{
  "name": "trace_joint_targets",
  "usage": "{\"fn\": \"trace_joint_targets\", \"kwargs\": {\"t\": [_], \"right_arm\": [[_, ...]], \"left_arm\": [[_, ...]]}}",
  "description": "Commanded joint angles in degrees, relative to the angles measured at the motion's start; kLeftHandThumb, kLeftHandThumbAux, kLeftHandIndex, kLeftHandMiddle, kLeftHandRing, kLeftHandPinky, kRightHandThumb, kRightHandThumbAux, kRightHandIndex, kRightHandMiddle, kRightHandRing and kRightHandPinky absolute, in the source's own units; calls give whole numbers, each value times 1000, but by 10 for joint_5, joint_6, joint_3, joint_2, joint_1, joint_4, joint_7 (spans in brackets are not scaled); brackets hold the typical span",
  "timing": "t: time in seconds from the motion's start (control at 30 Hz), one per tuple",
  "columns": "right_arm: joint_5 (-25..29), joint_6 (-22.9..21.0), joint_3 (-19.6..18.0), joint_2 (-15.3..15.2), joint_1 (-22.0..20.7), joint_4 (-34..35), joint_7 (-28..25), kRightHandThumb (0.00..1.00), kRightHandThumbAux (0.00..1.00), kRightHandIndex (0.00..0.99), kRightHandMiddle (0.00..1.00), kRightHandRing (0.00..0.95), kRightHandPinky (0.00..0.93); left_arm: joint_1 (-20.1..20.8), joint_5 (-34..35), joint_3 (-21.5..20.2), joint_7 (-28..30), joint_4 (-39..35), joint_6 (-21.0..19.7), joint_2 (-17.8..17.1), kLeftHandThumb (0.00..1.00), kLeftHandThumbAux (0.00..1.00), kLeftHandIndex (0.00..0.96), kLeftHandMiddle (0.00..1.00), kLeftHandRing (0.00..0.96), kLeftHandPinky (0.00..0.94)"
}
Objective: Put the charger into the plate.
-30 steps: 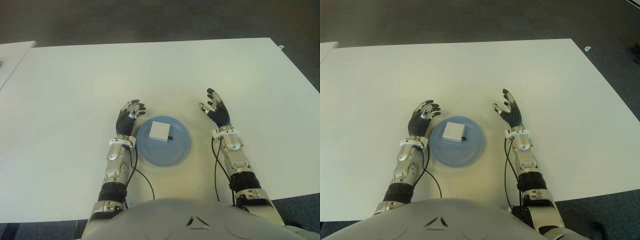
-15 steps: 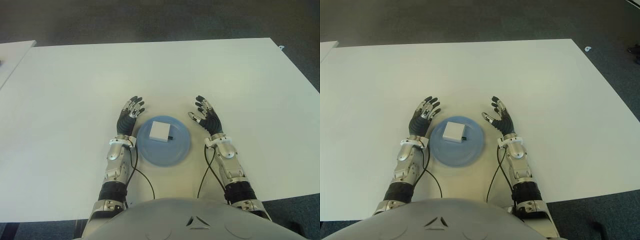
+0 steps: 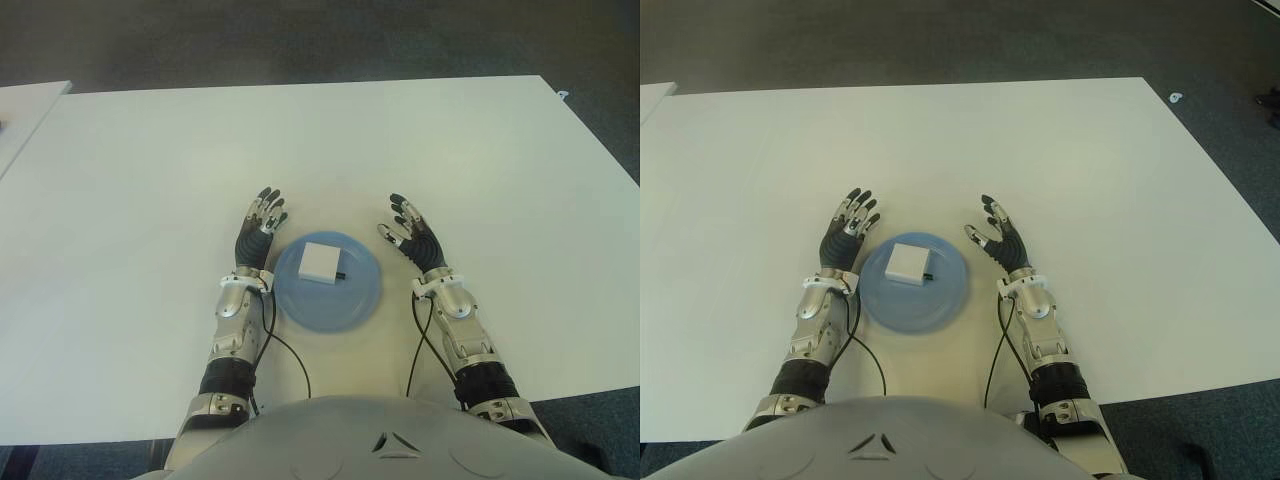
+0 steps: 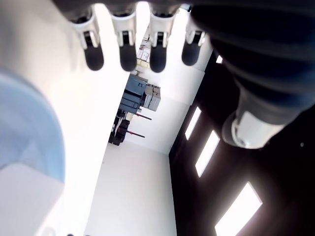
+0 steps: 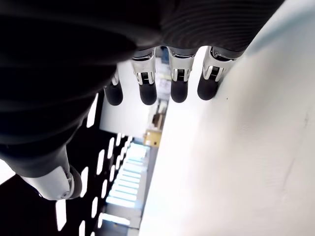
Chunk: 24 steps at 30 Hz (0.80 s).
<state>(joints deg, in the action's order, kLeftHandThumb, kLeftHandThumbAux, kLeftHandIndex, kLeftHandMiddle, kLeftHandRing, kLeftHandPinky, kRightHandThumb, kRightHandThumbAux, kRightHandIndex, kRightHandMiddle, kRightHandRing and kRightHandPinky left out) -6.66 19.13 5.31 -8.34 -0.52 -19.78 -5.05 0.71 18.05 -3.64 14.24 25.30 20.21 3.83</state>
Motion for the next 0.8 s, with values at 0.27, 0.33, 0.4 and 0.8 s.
{"fn": "trace_joint_targets", "kwargs": {"t": [0.27,0.33,0.4,0.8], "right_arm": [[-2,21,8,-14,3,-60,-19,140,577,28,48,33,28],[0,24,7,-16,1,-66,-23,139,577,27,48,33,27],[1,27,7,-19,3,-69,-27,134,575,24,45,30,20],[8,17,-3,-19,-5,-84,-28,108,594,6,37,25,25]], "left_arm": [[27,-28,-2,-15,59,29,17,73,555,17,13,8,10],[31,-39,-2,-21,69,39,16,72,555,8,6,4,5],[33,-55,0,-31,77,52,14,59,548,4,3,2,2],[55,-89,-4,-43,131,94,1,19,503,0,0,0,0]]}}
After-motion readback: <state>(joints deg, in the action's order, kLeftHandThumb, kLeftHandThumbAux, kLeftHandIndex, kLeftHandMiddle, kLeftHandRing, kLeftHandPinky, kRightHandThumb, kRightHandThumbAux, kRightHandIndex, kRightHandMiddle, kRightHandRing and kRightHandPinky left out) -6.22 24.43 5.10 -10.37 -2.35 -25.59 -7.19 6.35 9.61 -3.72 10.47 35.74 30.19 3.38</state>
